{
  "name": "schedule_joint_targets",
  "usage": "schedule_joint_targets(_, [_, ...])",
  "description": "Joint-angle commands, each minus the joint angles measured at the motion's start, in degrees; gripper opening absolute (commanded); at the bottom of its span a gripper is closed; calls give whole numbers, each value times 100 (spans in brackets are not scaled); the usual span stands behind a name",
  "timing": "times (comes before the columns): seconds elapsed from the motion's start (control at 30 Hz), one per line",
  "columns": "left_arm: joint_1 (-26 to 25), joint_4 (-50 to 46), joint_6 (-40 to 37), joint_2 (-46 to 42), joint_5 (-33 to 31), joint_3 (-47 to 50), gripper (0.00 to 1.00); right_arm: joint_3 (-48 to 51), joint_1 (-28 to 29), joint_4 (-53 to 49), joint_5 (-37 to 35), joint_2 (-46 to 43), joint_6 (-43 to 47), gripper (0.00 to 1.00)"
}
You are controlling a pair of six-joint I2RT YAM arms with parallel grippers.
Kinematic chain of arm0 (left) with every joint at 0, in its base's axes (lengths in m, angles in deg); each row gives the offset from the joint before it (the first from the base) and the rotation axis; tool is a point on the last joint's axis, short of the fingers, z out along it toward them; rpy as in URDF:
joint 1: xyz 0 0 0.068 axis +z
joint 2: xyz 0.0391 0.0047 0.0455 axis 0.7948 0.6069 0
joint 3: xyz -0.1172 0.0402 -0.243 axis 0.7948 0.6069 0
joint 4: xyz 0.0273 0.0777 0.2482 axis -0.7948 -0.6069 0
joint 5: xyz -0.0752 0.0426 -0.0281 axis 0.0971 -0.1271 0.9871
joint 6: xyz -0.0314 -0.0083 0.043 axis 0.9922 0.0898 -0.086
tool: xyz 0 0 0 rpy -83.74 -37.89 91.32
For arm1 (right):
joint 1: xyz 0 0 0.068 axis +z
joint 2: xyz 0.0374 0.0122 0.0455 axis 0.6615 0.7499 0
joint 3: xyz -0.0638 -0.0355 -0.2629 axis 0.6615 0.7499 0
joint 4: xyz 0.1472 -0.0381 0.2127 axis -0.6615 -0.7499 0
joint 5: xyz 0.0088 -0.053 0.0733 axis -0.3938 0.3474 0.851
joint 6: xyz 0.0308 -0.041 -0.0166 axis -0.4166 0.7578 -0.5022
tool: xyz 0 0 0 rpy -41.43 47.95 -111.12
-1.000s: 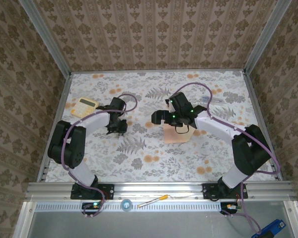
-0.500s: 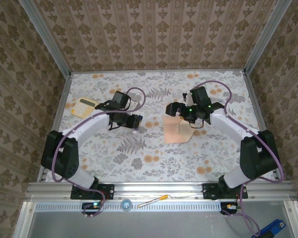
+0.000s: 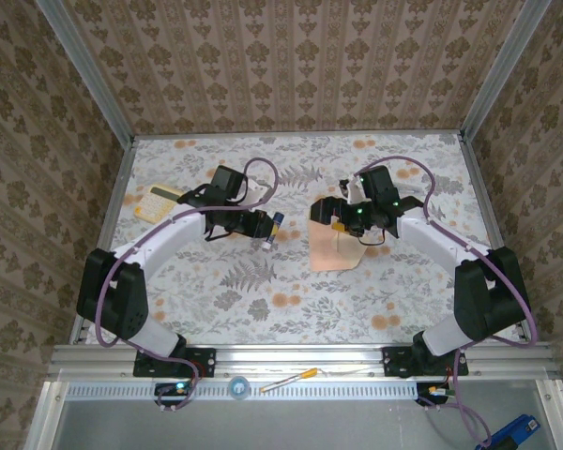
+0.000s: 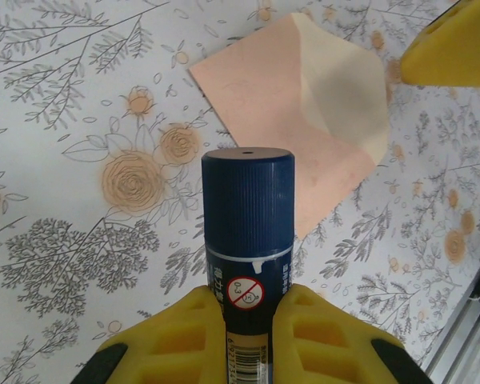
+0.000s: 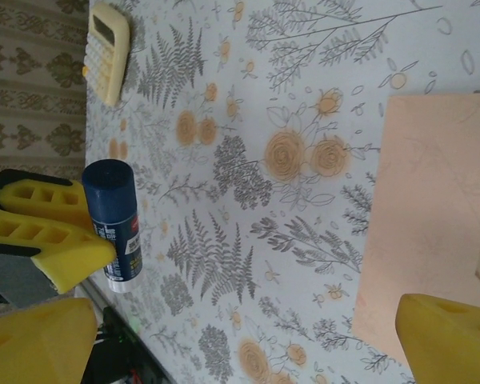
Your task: Place the letter into the envelope and seal it
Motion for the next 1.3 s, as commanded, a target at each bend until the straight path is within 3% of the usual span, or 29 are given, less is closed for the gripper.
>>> schedule_joint_targets(0.0, [-53, -60, -235, -119, 265, -195, 8, -135, 50, 170, 407, 121, 2, 96])
schedule_joint_targets(0.43, [-136, -223, -311, -157, 300, -314, 8, -1060, 518, -88, 493, 949, 25, 84])
schedule_joint_targets(1.27, [-173, -100, -288, -181, 446, -224, 8, -1289, 732, 769, 1080, 1531, -688, 54])
